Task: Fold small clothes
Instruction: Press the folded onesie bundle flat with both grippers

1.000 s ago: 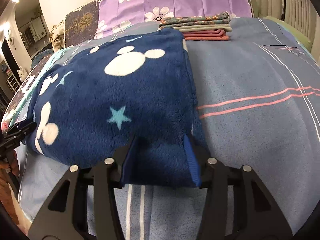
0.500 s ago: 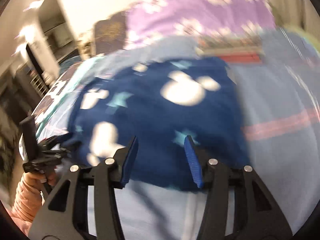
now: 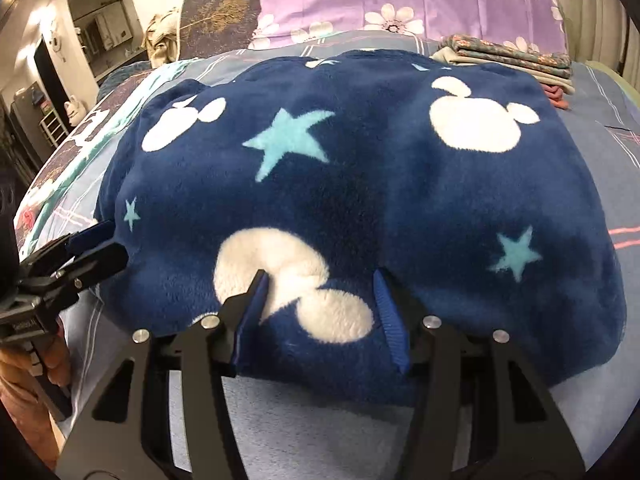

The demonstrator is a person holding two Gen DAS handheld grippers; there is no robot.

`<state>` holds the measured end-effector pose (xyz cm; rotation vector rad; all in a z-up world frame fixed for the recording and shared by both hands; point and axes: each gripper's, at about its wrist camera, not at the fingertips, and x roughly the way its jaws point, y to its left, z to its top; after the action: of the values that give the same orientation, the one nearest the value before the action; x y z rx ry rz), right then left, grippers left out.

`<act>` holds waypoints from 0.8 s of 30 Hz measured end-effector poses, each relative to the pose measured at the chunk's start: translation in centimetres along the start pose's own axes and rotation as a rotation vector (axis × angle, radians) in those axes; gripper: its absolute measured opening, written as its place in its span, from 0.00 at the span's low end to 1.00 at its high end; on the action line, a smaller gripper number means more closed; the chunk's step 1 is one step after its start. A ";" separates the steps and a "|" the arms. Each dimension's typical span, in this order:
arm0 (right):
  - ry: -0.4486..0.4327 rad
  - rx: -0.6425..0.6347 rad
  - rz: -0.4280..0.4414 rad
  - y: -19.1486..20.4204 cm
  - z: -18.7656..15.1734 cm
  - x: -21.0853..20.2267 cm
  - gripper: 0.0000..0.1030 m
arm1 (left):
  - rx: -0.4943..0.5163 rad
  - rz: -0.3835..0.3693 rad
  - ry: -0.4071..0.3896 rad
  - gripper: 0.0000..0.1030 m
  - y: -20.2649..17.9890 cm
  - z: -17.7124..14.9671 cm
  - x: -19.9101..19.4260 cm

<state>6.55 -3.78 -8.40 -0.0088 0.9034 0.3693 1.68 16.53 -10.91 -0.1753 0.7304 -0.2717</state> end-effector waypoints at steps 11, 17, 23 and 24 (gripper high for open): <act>-0.184 -0.070 -0.057 2.5 5.1 -3.5 0.57 | -0.027 0.044 -0.084 0.77 1.1 3.7 0.2; -0.024 0.006 0.001 0.0 3.8 3.5 0.59 | 0.010 0.098 -0.048 0.84 0.8 2.9 2.3; -0.010 0.035 -0.008 0.4 6.4 0.6 0.59 | 0.025 0.094 -0.037 0.90 0.6 2.8 2.5; -0.057 0.023 -0.006 0.6 7.3 -0.4 0.59 | 0.023 0.091 -0.038 0.91 0.6 2.9 2.6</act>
<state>11.70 -2.19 -3.46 0.0200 0.8510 0.3523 5.60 16.50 -10.62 -0.1245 0.6952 -0.1895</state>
